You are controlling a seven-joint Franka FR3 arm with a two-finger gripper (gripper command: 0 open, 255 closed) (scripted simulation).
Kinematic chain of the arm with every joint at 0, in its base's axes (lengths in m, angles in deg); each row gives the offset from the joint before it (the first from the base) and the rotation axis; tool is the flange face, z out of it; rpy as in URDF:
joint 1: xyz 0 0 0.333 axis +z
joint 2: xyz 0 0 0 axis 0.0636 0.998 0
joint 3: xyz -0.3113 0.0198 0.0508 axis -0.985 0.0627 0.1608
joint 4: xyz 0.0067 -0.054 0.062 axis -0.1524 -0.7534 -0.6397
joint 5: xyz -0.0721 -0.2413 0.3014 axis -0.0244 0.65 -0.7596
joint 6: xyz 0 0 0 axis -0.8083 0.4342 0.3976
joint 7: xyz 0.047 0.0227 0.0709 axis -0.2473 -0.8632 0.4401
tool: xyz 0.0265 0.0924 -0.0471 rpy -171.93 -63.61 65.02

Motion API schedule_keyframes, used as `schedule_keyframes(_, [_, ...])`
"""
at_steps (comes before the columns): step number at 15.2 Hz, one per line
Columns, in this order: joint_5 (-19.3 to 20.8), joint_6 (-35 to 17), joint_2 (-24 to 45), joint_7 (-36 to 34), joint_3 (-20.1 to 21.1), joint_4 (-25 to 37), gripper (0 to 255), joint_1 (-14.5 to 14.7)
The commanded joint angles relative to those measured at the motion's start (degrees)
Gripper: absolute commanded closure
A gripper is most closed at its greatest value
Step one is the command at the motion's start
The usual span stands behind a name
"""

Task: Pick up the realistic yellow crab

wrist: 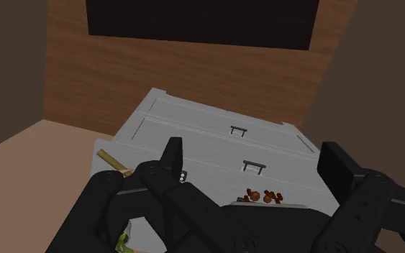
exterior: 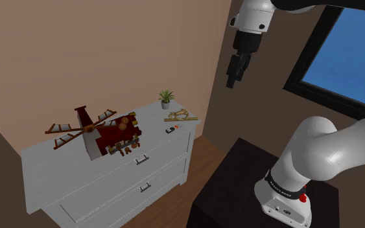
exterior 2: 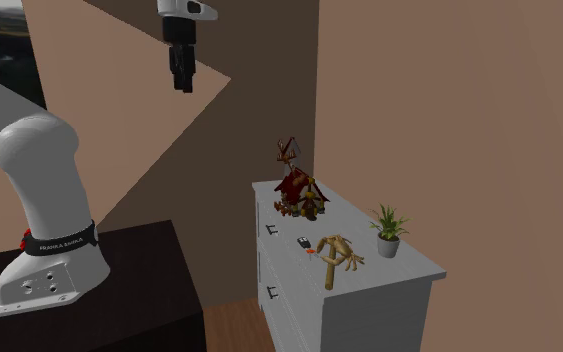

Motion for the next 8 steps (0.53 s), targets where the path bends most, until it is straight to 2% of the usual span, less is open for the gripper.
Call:
schedule_keyframes(1, [0.00,0.00,0.00,0.00,0.00,0.00,0,0.00])
schedule_keyframes(8, [0.59,-15.70,6.19,0.94,-1.07,-7.39,0,-1.45])
